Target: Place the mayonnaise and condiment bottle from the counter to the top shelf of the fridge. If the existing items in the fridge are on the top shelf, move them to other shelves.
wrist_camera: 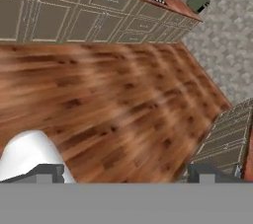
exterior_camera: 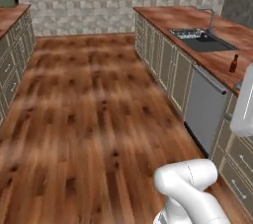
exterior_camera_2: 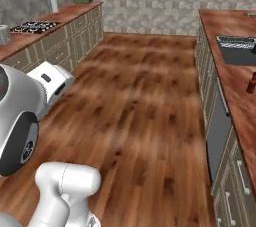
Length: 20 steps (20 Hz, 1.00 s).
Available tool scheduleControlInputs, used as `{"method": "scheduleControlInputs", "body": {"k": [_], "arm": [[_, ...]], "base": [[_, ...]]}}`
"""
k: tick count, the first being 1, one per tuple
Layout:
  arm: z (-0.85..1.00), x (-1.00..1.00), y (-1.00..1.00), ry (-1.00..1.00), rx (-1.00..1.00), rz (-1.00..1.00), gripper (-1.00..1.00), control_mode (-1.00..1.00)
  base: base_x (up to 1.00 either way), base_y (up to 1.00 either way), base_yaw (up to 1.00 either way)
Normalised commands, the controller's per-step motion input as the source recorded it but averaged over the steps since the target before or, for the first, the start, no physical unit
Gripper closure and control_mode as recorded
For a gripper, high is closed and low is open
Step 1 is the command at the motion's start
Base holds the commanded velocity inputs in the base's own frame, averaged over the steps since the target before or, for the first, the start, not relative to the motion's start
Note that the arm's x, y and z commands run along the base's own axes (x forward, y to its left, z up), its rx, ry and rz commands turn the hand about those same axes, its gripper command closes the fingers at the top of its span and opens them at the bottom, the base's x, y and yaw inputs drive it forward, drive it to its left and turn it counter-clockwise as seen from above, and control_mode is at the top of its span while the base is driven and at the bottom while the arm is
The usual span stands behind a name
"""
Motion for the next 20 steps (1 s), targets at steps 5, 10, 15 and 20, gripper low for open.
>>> {"method": "scheduleControlInputs", "body": {"k": [5,10,15,20], "arm": [[0.00,0.00,0.00,0.00,0.00,0.00,-1.00,1.00],[0.00,0.00,0.00,0.00,0.00,0.00,-1.00,1.00],[0.00,0.00,0.00,0.00,0.00,0.00,-1.00,1.00],[0.00,0.00,0.00,0.00,0.00,0.00,-1.00,1.00]], "base": [[0.96,0.92,-0.62],[0.71,0.73,-0.74],[0.59,0.66,-0.77],[0.63,0.66,-0.76]]}}
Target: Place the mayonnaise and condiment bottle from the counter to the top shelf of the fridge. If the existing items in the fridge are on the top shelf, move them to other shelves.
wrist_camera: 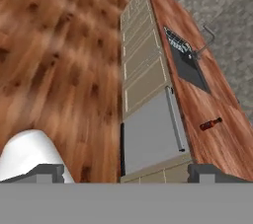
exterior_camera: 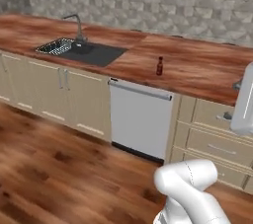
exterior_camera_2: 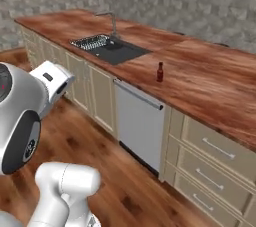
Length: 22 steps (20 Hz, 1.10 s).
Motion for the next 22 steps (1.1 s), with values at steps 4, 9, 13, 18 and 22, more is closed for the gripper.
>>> {"method": "scheduleControlInputs", "body": {"k": [4,9,13,18,22], "arm": [[0.00,0.00,0.00,0.00,0.00,0.00,-1.00,1.00],[0.00,0.00,0.00,0.00,0.00,0.00,-1.00,1.00],[0.00,0.00,0.00,0.00,0.00,0.00,-1.00,1.00],[0.00,0.00,0.00,0.00,0.00,0.00,-1.00,1.00],[0.00,0.00,0.00,0.00,0.00,0.00,-1.00,1.00]], "base": [[0.76,0.67,-0.73],[0.87,0.66,-0.69],[0.89,0.55,-0.66],[0.99,0.42,-0.43],[0.79,0.07,-0.07]]}}
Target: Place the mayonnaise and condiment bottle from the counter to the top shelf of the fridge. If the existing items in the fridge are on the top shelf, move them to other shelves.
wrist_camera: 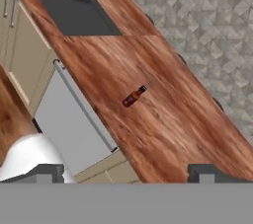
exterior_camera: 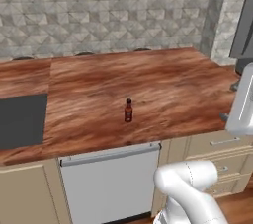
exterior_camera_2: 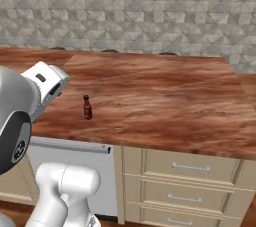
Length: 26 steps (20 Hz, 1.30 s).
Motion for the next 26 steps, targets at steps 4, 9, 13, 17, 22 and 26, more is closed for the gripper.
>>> {"method": "scheduleControlInputs", "body": {"k": [4,9,13,17,22,26], "arm": [[0.00,0.00,0.00,0.00,0.00,0.00,-1.00,1.00],[0.00,0.00,0.00,0.00,0.00,0.00,-1.00,1.00],[0.00,0.00,0.00,0.00,0.00,0.00,-1.00,1.00],[-0.43,0.71,-0.24,0.13,0.00,0.12,-1.00,-1.00],[-0.42,1.00,-0.32,0.31,0.17,0.26,-1.00,-1.00],[-0.54,0.88,-0.18,0.21,0.39,0.22,-1.00,-1.00]], "base": [[0.81,0.00,-0.01],[0.45,0.00,0.00],[0.47,-0.01,0.00],[0.00,0.00,0.00],[0.00,0.00,0.00],[0.00,0.00,0.00]]}}
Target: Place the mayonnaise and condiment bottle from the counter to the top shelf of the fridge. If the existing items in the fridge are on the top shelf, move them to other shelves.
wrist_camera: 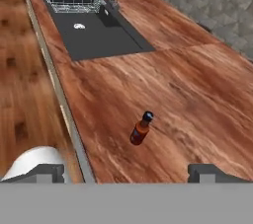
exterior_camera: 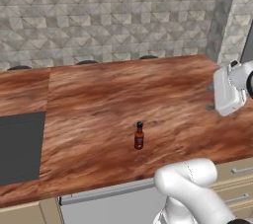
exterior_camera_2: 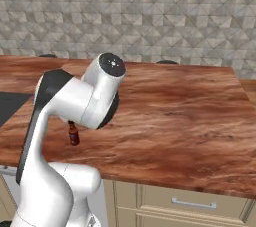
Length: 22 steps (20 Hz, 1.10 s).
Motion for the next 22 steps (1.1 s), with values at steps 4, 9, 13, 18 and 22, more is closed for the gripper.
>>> {"method": "scheduleControlInputs", "body": {"k": [4,9,13,18,22], "arm": [[-0.61,0.54,-0.04,0.02,0.44,0.12,-1.00,-1.00],[-0.61,0.42,0.04,0.00,0.19,0.07,-1.00,-1.00],[-0.37,0.23,0.23,0.00,-0.04,0.03,-1.00,-1.00],[-0.16,0.14,0.09,0.00,-0.07,0.02,-1.00,-1.00],[-0.22,0.07,0.05,0.00,-0.02,0.07,-1.00,-1.00]], "base": [[0.00,0.00,0.00],[0.00,0.00,0.00],[0.00,0.00,0.00],[0.00,0.00,0.00],[0.00,0.00,0.00]]}}
